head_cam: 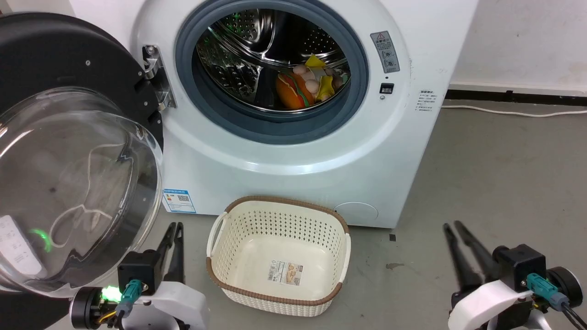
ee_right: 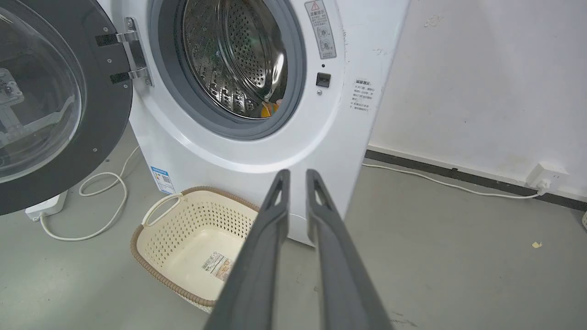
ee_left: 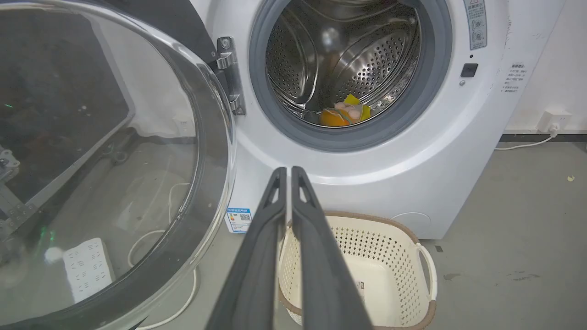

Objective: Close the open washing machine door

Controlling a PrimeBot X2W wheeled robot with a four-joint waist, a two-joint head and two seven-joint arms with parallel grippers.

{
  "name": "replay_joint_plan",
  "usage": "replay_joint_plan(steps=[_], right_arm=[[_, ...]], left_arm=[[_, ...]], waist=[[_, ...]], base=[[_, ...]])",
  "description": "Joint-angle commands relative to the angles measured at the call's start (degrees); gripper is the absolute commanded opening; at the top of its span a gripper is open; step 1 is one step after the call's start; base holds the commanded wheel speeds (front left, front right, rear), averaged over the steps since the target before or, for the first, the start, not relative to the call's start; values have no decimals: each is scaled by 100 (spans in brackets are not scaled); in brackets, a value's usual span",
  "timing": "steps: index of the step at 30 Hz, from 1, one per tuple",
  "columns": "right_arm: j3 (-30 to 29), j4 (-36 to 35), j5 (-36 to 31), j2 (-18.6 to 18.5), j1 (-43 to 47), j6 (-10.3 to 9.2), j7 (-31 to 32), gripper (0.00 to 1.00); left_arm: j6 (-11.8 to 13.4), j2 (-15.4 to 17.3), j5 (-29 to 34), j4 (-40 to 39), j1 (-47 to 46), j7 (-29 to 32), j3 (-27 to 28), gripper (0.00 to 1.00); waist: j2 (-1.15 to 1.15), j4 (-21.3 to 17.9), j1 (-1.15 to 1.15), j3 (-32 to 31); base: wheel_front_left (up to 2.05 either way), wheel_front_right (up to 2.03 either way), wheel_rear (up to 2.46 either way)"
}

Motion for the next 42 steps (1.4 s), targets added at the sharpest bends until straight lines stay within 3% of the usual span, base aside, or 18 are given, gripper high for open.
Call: replay_joint_plan(steps=[1,20,42], right_arm=[[0,0,0,0,0,0,0,100],[-78,107,154,4,7,1,-247,100],[52,179,248,9,10,2,-498,100]], left_arm=[[0,0,0,0,0,0,0,100],[-16,4,-17,2,-11,-247,-70,100],[-46,31,-18,10,15,-499,-108,100]], waist=[[0,0,0,0],[0,160,0,-19],[0,923,0,-75]], base=[[0,0,0],[0,0,0],[0,0,0]])
